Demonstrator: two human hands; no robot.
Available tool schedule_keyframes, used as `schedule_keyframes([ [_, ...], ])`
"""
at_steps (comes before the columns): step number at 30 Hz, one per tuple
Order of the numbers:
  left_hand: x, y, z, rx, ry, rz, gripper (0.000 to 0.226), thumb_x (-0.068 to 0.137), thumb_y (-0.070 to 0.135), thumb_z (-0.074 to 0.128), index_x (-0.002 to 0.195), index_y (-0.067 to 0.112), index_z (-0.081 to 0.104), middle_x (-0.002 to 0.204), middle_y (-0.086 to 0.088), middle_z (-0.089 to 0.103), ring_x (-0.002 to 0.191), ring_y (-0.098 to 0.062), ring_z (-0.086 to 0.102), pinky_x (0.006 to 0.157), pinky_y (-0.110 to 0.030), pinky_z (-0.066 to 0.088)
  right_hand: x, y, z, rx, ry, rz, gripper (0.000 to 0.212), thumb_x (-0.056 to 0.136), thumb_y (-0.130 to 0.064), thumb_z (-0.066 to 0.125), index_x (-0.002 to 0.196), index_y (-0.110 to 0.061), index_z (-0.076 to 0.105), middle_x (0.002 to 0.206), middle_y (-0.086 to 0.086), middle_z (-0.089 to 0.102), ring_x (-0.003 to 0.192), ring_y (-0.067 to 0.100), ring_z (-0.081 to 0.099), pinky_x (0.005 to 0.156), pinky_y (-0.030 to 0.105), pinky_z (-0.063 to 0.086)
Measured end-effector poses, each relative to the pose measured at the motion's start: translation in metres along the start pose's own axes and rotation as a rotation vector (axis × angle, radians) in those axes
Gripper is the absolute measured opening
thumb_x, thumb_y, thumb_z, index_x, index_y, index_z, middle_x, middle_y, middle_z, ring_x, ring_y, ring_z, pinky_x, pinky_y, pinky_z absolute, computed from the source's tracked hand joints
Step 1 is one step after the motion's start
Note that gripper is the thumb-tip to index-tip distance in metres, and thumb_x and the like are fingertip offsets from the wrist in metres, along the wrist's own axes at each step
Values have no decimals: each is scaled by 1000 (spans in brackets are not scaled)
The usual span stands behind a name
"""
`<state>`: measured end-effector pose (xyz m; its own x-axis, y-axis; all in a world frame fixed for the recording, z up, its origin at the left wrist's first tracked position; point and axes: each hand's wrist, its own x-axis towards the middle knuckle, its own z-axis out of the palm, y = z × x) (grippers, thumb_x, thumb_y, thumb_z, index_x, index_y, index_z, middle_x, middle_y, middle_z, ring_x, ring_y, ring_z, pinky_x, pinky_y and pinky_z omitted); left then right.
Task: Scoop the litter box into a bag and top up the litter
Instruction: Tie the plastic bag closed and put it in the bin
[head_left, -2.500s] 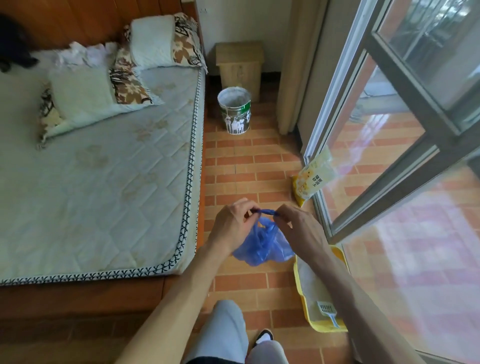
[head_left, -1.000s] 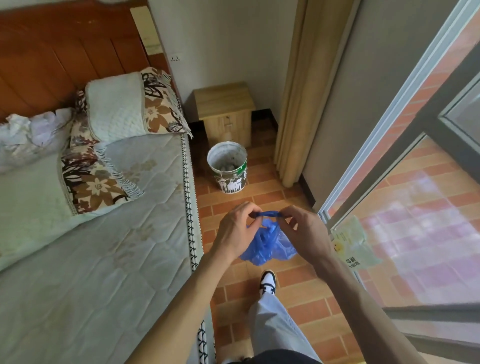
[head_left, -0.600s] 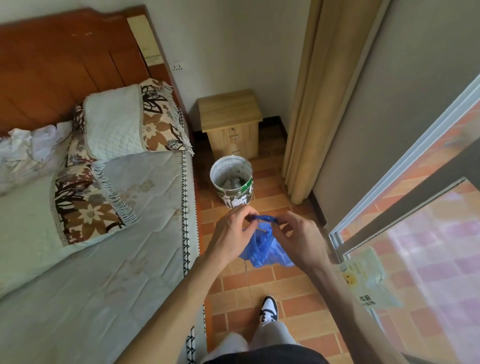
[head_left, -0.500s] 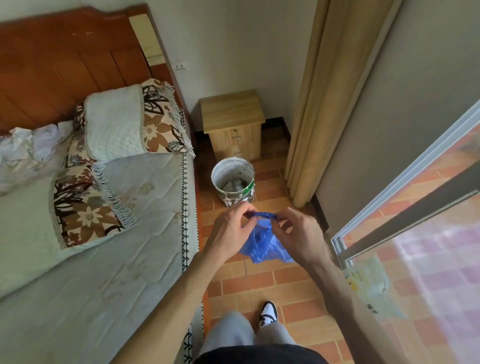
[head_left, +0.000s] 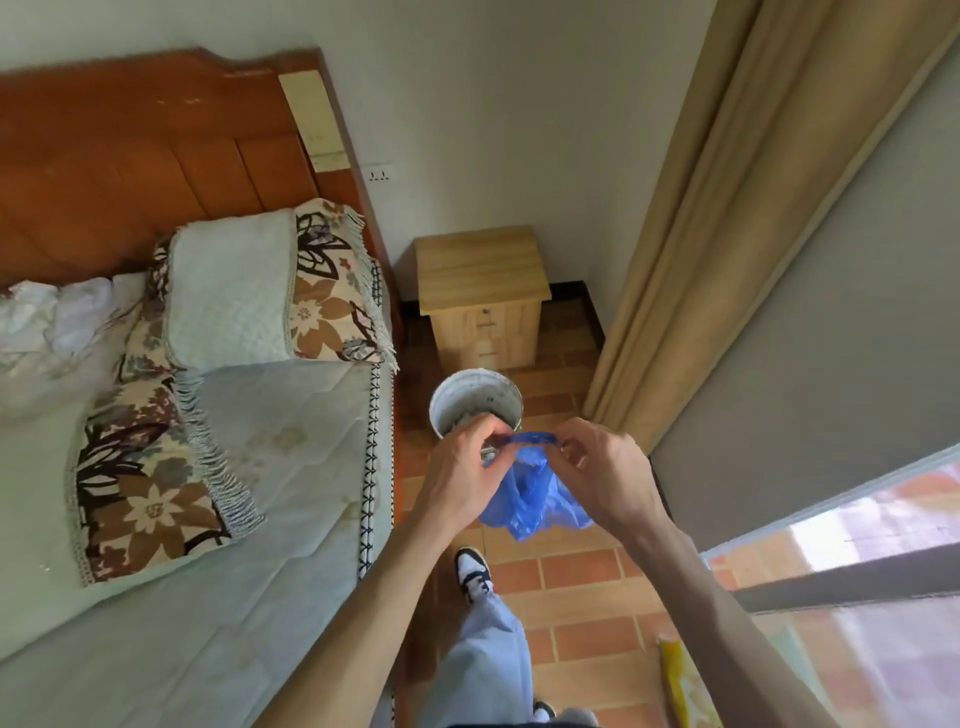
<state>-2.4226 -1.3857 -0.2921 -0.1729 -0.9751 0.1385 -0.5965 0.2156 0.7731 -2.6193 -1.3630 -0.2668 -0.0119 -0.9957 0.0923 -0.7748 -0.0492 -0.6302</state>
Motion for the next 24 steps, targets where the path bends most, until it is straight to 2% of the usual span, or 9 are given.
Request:
schedule_keyframes([
  [5, 61, -31, -12, -38, -29, -75, 7, 89, 30, 70, 95, 26, 68, 89, 15, 71, 83, -8, 68, 73, -36, 57, 62, -7, 24, -64, -51, 16, 9, 90, -35, 65, 96, -29, 67, 85, -11, 68, 74, 16, 63, 62, 31, 51],
  [10, 118, -63, -24, -123, -42, -162, 6, 90, 20, 75, 90, 23, 70, 76, 17, 67, 72, 2, 61, 65, -12, 41, 117, -18, 55, -97, -40, 47, 11, 96, -35, 63, 104, -27, 63, 92, -9, 67, 78, 19, 62, 62, 33, 50],
  [13, 148, -83, -33, -129, -54, -139, 4, 90, 21, 75, 91, 22, 71, 83, 16, 70, 79, 3, 63, 70, -9, 41, 149, -22, 71, -86, -41, 74, 11, 96, -35, 65, 105, -29, 63, 92, -10, 67, 80, 15, 63, 65, 33, 52],
  [16, 177, -106, -37, -136, -55, -130, 5, 89, 22, 75, 90, 23, 70, 86, 18, 71, 84, 0, 66, 74, -11, 45, 183, -23, 89, -88, -34, 79, 11, 95, -33, 67, 105, -29, 65, 91, -11, 69, 79, 13, 65, 63, 31, 52],
  [19, 205, -130, -35, -130, -62, -131, 5, 90, 22, 74, 90, 24, 69, 86, 18, 71, 85, -3, 67, 77, -20, 51, 213, -20, 108, -70, -50, 108, 10, 93, -31, 69, 103, -28, 66, 91, -13, 69, 78, 11, 64, 62, 27, 49],
  [24, 242, -174, -22, -93, -71, -161, 8, 90, 25, 71, 96, 29, 68, 94, 20, 70, 91, 0, 66, 80, -30, 55, 262, 0, 147, -42, -79, 138, 12, 93, -27, 68, 104, -30, 69, 87, -20, 61, 75, 2, 55, 61, 19, 40],
])
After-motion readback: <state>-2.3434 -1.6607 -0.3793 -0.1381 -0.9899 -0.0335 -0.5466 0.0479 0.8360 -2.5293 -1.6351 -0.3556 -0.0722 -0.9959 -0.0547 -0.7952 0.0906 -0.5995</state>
